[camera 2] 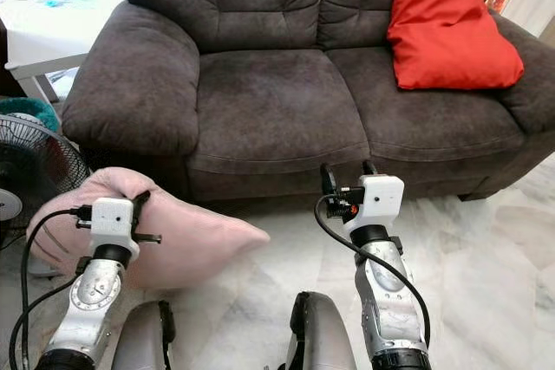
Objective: Move the pillow to the sofa from floor
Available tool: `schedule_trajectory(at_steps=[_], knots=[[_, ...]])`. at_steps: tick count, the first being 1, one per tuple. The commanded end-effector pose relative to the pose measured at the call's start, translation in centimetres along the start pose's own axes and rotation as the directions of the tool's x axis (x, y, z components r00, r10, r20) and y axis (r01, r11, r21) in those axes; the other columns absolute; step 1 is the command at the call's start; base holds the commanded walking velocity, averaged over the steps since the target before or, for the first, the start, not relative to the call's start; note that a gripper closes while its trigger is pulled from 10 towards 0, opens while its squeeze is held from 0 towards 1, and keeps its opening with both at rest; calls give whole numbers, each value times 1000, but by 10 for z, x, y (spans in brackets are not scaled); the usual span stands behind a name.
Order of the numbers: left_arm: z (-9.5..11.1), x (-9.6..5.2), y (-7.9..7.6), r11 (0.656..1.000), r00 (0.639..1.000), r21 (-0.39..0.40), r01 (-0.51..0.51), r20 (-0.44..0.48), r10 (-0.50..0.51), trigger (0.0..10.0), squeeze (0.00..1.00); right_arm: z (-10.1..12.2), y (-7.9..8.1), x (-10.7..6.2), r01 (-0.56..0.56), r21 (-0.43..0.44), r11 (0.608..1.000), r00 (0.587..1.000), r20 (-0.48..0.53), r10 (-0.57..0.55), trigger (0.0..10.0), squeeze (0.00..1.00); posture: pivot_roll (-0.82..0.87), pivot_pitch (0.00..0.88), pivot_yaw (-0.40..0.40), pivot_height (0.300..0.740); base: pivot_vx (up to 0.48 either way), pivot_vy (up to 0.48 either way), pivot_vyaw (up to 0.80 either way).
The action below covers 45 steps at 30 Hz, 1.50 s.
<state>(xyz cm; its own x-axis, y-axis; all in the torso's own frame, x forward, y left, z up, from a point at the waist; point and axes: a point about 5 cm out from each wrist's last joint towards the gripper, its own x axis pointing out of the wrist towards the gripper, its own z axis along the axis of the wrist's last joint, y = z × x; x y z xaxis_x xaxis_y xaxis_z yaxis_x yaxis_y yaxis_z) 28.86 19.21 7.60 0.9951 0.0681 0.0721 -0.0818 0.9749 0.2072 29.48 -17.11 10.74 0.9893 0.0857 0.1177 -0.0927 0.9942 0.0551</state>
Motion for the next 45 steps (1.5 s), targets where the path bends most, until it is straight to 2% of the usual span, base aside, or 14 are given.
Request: schedule_trajectory(at_steps=[1, 7, 20, 45], knots=[[20, 5, 3, 1000, 996, -4, -20, 86, 20, 10000, 0, 3, -5, -2, 19, -13, 1000, 1000, 14, -19, 10000, 0, 71, 59, -75, 538, 0, 0, 0], [23, 4, 3, 999, 995, 47, 2, 100, -6, 10000, 0, 1, -6, -2, 21, -24, 999, 1000, -3, -21, 10000, 0, 75, 63, -76, 538, 0, 0, 0], [24, 3, 2, 999, 997, 36, -4, 81, 1, 10000, 0, 1, -5, -2, 21, -24, 1000, 1000, -6, -21, 10000, 0, 76, 65, -75, 538, 0, 0, 0], [24, 4, 3, 999, 998, 32, -8, 64, 6, 10000, 0, -4, -5, 0, 33, -23, 999, 999, -39, -34, 10000, 0, 81, 61, -71, 695, 0, 0, 0]])
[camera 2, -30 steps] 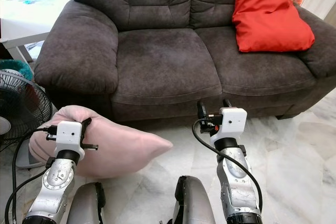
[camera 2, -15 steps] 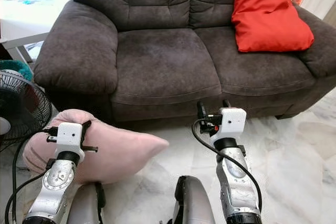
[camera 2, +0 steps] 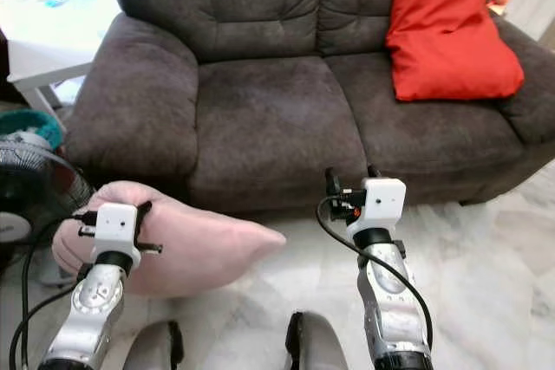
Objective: Move the pillow to the sofa from floor
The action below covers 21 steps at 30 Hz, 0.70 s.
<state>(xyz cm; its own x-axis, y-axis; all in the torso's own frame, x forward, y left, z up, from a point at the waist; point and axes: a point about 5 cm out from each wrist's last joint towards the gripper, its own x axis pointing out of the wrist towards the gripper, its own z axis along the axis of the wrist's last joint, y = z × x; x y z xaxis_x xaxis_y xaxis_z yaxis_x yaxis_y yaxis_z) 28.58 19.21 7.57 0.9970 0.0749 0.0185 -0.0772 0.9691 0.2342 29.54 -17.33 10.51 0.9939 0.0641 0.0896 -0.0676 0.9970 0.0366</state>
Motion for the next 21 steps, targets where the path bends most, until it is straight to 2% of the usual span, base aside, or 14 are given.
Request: schedule_trajectory(at_steps=[1, 6, 21], knots=[[24, 5, 4, 1000, 993, 4, -15, 117, 14, 10000, 0, -2, -2, 0, 10, -1, 1000, 1000, -13, -10, 10000, 0, 82, 60, -71, 705, 0, 0, 0], [24, 6, 3, 1000, 993, 3, -10, 116, 9, 10000, 0, -2, -3, 0, 15, 0, 1000, 1000, -12, -15, 10000, 0, 80, 60, -70, 740, 0, 0, 0], [27, 9, 3, 1000, 993, 3, -5, 121, 5, 10000, 0, -1, -4, 1, 18, 1, 1000, 1000, -4, -18, 10000, 0, 86, 45, -68, 740, 0, 0, 0]])
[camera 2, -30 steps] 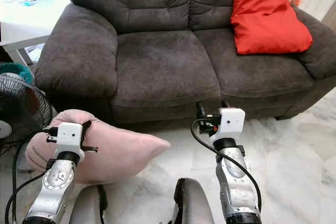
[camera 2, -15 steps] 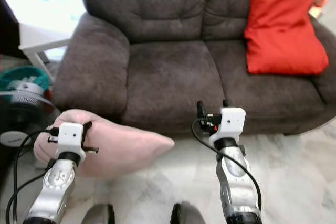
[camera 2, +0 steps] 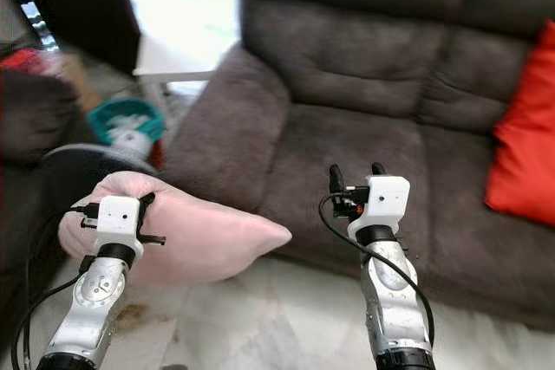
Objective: Move the pillow to the sofa from floor
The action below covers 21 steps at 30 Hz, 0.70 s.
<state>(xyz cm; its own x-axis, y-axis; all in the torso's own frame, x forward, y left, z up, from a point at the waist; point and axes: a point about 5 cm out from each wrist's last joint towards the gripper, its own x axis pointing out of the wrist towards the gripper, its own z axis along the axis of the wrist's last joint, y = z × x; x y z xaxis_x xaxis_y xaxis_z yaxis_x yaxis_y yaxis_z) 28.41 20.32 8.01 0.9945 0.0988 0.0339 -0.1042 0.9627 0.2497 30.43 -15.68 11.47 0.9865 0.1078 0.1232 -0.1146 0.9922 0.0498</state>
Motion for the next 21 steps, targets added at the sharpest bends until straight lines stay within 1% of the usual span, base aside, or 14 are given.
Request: schedule_trajectory(at_steps=[1, 4, 5, 6, 7, 11, 13, 15, 17, 19, 20, 21], knots=[[25, 10, -10, 1000, 994, -16, 27, 109, -25, 10000, 0, -8, -20, -10, 64, -23, 998, 997, -39, -65, 10000, 0, 86, 45, -68, 740, 0, 0, 0], [25, 10, -16, 998, 993, -24, 62, 101, -60, 10000, 0, -8, -20, -9, 68, -22, 997, 997, -37, -69, 10000, 0, 84, 48, -68, 740, 0, 0, 0], [24, 9, -20, 996, 992, -28, 86, 96, -83, 10000, 0, -8, -20, -9, 64, -24, 998, 997, -34, -65, 10000, 0, 84, 47, -69, 740, 0, 0, 0], [24, 9, -20, 996, 992, -28, 86, 96, -83, 10000, 0, -8, -20, -9, 64, -24, 998, 997, -34, -65, 10000, 0, 84, 47, -69, 740, 0, 0, 0], [23, 9, -23, 993, 990, -33, 111, 92, -107, 10000, 0, -8, -20, -9, 62, -31, 998, 997, -39, -63, 10000, 0, 84, 47, -69, 740, 0, 0, 0], [23, 7, -29, 987, 985, -48, 156, 88, -152, 10000, 0, -10, -23, -10, 82, -42, 996, 995, -49, -84, 10000, 0, 85, 50, -70, 740, 0, 0, 0], [23, 8, -30, 985, 983, -53, 163, 88, -158, 10000, 0, -10, -24, -9, 82, -45, 996, 995, -50, -84, 10000, 0, 86, 50, -71, 740, 0, 0, 0], [25, 7, -32, 981, 980, -60, 183, 95, -177, 10000, 0, -9, -25, -8, 82, -48, 995, 995, -50, -85, 10000, 0, 85, 51, -71, 740, 0, 0, 0], [30, 7, -35, 973, 972, -75, 218, 111, -210, 10000, 0, -10, -25, -7, 66, -72, 995, 995, -64, -71, 10000, 0, 86, 50, -72, 740, 0, 0, 0], [35, 8, -37, 963, 964, -98, 250, 121, -237, 10000, 0, -14, -26, -5, 25, -102, 994, 993, -114, -36, 10000, 0, 89, 51, -73, 740, 0, 0, 0], [37, 10, -38, 960, 959, -91, 263, 129, -251, 10000, 0, -25, -25, -5, -40, -150, 988, 977, -215, 7, 10000, 0, 87, 49, -74, 740, 0, 0, 0], [38, 10, -38, 960, 958, -88, 266, 131, -254, 10000, 0, -28, -25, -5, -58, -162, 985, 970, -243, 17, 10000, 0, 87, 49, -74, 740, 0, 0, 0]])
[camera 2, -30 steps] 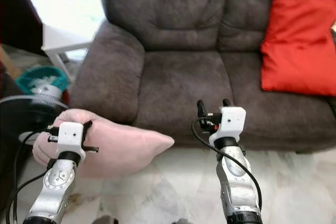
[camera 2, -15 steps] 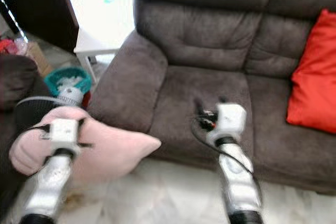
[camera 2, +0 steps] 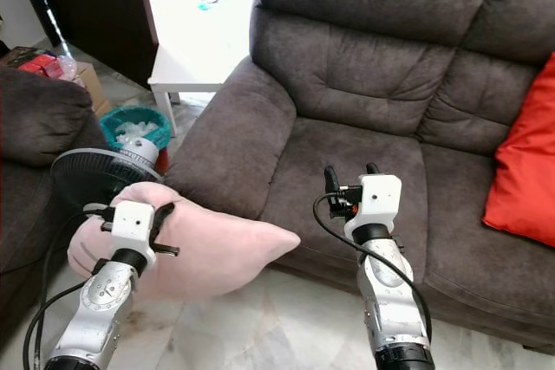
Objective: Move the pillow to the sofa from floor
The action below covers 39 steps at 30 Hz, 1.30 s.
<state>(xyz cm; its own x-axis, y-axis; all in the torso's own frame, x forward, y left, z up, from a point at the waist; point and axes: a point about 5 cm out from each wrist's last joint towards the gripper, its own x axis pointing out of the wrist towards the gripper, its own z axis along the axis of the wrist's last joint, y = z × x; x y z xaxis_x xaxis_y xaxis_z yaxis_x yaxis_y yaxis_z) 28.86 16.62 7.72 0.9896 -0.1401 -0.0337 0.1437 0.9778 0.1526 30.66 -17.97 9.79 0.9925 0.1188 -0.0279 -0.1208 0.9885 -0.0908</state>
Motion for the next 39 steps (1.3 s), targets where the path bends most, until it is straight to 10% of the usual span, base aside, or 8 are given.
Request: schedule_trajectory(at_steps=[1, 13, 33, 35, 39], knots=[[32, 10, -2, 999, 990, 14, 29, 137, -31, 10000, 0, -16, 1, -2, -73, -97, 993, 992, -112, 62, 10000, 0, 83, 48, -76, 740, 0, 0, 0], [30, 17, -24, 949, 950, 83, 304, 51, -309, 10000, 0, -45, -4, -4, -394, -397, 829, 884, -409, 225, 10000, 0, 72, 61, -68, 740, 0, 0, 0], [44, 22, -29, 882, 890, 161, 443, 38, -454, 10000, 0, -96, -4, -35, -643, -411, 646, 687, -683, 250, 10000, 0, 75, 81, -38, 740, 0, 0, 0], [45, 22, -30, 881, 890, 165, 444, 36, -455, 10000, 0, -99, -4, -38, -661, -382, 646, 664, -699, 266, 10000, 894, 76, 80, -38, 740, 0, 0, 0], [44, 22, -31, 879, 888, 167, 447, 35, -458, 10000, 0, -104, -4, -43, -694, -358, 625, 623, -733, 273, 10000, 1000, 72, 76, -38, 740, 0, 0, 0]])
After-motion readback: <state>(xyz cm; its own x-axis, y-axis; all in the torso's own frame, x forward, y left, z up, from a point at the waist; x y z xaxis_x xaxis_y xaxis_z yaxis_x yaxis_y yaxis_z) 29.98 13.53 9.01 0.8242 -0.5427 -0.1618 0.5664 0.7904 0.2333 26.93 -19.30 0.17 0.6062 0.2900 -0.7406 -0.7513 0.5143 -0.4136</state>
